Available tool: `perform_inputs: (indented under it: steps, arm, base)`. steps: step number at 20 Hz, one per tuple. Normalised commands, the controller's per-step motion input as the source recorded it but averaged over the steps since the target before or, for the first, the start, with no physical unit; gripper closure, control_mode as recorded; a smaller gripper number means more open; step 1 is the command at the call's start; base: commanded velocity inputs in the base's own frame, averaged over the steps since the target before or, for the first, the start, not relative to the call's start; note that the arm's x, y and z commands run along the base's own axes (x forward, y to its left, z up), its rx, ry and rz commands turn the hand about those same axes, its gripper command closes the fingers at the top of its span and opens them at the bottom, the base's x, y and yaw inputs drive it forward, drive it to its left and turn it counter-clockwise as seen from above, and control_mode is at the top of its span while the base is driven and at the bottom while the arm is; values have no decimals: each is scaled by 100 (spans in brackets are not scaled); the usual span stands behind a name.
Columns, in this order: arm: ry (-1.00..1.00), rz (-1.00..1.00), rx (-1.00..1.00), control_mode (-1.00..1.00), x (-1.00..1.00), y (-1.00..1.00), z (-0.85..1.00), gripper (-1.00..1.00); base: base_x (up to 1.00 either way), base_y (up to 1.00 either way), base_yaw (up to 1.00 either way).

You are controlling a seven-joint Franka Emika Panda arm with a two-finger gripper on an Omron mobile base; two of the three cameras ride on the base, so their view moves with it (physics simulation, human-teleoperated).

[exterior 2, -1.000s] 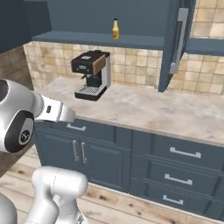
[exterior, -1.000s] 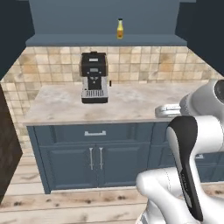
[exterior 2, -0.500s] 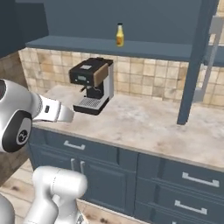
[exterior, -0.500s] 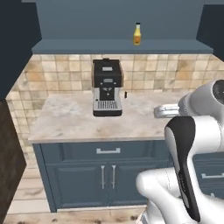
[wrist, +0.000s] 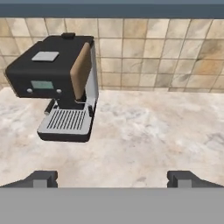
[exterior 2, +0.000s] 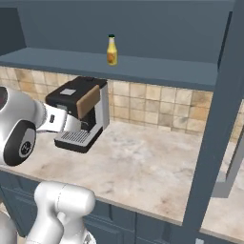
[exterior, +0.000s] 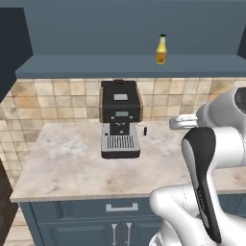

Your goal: Take 2 condiments from the cabinet and move them on the counter near the stove.Make sure the condiments are lined up with each other, next to each other.

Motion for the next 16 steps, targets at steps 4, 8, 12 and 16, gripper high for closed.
perform_inputs:
  steps: [4,8,12,16]
  arm:
    - [0,0,0,100,0,0,0,-100]
    - [0,0,0,100,0,0,0,-100]
    - [0,0,0,100,0,0,0,-100]
    - [0,0,0,100,0,0,0,-100]
  base:
    - [77,0,0]
    - [42,0,-9]
    - [3,0,-8]
    - [0,0,0]
